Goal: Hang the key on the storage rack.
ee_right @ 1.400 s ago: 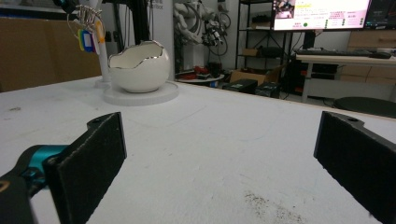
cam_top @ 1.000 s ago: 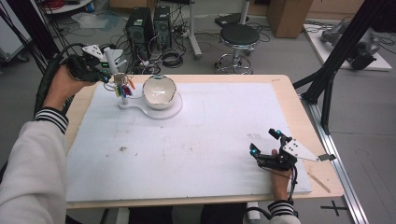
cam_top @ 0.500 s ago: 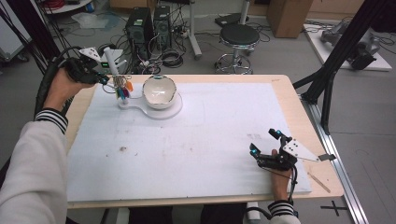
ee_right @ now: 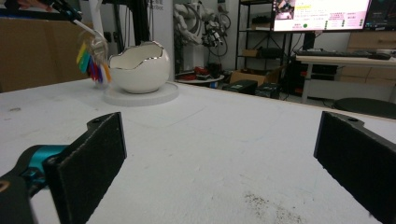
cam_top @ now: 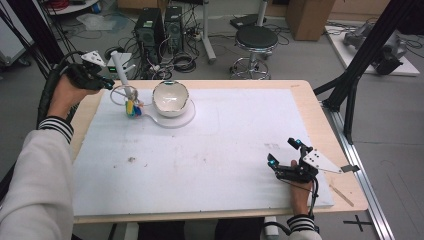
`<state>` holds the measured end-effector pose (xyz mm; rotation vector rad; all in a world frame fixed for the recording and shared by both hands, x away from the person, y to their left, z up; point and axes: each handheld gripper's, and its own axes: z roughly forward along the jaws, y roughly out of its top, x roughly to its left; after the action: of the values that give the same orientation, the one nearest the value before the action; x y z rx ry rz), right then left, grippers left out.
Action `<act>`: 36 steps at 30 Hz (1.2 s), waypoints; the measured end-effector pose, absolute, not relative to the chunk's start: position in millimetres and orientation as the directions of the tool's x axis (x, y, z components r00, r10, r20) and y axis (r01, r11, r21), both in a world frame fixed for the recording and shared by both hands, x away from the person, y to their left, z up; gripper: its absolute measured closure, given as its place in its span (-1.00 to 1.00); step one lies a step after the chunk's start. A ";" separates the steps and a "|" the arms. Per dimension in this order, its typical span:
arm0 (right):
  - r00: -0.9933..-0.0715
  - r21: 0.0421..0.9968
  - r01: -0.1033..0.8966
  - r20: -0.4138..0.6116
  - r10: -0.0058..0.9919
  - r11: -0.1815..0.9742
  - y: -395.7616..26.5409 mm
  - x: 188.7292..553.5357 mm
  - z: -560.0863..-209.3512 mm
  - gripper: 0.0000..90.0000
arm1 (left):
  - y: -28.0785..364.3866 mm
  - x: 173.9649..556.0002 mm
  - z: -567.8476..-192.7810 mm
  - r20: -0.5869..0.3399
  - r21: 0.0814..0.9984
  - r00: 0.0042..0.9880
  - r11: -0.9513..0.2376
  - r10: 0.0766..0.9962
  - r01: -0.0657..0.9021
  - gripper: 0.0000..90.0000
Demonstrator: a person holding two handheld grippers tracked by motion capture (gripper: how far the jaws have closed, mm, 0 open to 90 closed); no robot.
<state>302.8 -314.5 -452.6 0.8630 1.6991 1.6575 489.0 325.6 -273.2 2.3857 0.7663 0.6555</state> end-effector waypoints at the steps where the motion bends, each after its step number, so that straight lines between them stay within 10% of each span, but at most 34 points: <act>1: -0.604 0.999 0.043 0.022 0.796 0.005 -314.6 302.5 -452.5 -0.96 | 326.9 487.6 -272.9 0.278 0.628 0.712 -0.683 0.645 0.373 0.93; 26: -0.604 0.999 0.045 0.024 0.797 0.004 -315.0 303.5 -452.4 -0.96 | 321.3 408.4 -272.1 0.239 0.865 0.684 -0.471 0.690 0.173 -0.68; 36: -0.604 0.999 0.047 0.029 0.797 -0.001 -314.8 303.1 -452.5 -0.96 | 298.4 354.2 -303.6 0.179 0.947 0.717 -0.317 0.674 0.061 -0.96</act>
<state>303.1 -314.8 -452.5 0.8751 1.7005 1.6623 354.2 298.4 -303.6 1.8093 0.5778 0.6866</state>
